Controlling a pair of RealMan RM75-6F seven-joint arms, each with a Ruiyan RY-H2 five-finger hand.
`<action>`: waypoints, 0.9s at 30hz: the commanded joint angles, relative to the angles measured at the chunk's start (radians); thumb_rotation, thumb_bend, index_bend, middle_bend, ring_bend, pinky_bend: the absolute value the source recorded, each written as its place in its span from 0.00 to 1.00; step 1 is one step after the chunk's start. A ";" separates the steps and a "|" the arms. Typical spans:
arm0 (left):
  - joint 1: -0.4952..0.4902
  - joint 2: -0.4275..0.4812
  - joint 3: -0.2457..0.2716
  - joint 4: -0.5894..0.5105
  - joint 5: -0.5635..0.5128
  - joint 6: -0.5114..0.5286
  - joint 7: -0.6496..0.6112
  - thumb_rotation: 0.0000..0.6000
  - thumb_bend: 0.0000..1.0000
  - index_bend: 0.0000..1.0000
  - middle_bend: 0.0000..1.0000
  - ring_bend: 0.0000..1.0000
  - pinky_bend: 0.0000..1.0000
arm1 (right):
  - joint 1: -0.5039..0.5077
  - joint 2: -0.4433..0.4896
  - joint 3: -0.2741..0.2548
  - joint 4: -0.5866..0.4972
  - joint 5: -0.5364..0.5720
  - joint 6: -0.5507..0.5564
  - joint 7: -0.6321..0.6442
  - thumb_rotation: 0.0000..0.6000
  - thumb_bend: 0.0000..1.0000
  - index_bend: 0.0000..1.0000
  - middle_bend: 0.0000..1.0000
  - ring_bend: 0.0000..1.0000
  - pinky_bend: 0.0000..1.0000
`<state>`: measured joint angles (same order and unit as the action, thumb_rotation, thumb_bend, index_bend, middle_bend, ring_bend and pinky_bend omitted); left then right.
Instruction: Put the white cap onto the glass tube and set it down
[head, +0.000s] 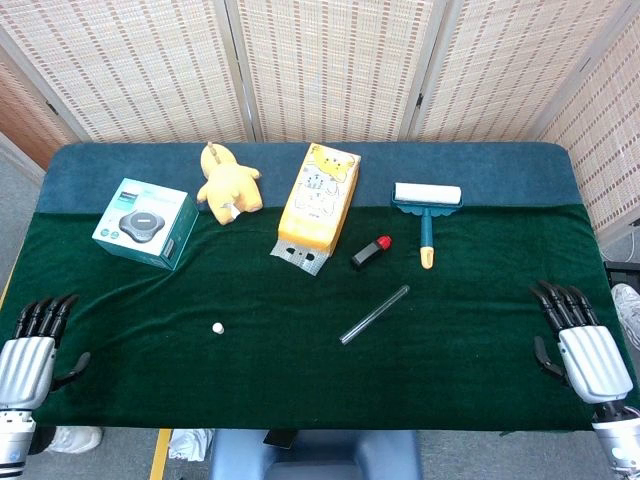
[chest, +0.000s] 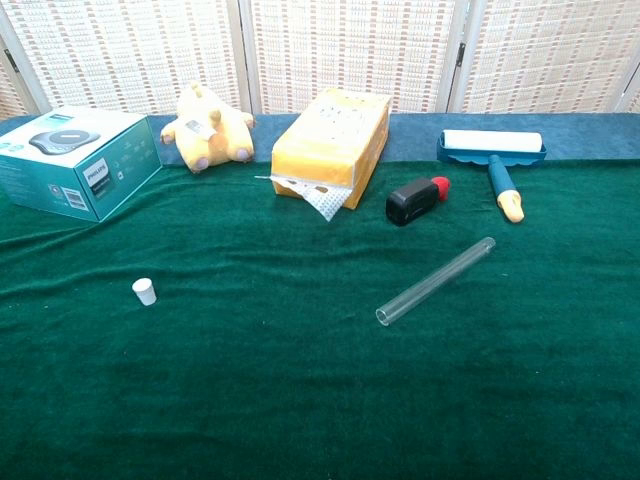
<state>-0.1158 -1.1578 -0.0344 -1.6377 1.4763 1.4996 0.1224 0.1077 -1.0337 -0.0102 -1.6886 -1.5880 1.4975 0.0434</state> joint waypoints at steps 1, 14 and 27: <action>-0.001 -0.002 -0.003 0.002 0.002 0.000 0.001 1.00 0.36 0.01 0.11 0.04 0.01 | 0.002 0.000 0.002 -0.001 0.000 -0.006 0.000 1.00 0.65 0.00 0.08 0.06 0.03; -0.013 -0.009 -0.015 0.018 0.025 -0.002 -0.006 1.00 0.36 0.05 0.11 0.08 0.04 | 0.021 0.012 0.017 -0.015 -0.017 -0.033 -0.020 1.00 0.65 0.00 0.17 0.17 0.15; -0.154 -0.035 -0.017 0.112 0.133 -0.151 -0.068 1.00 0.36 0.35 0.63 0.52 0.62 | 0.052 0.018 0.039 -0.035 -0.003 -0.074 -0.029 1.00 0.65 0.00 0.34 0.39 0.42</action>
<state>-0.2335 -1.1860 -0.0516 -1.5436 1.5922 1.3921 0.0657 0.1598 -1.0152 0.0287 -1.7237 -1.5914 1.4236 0.0145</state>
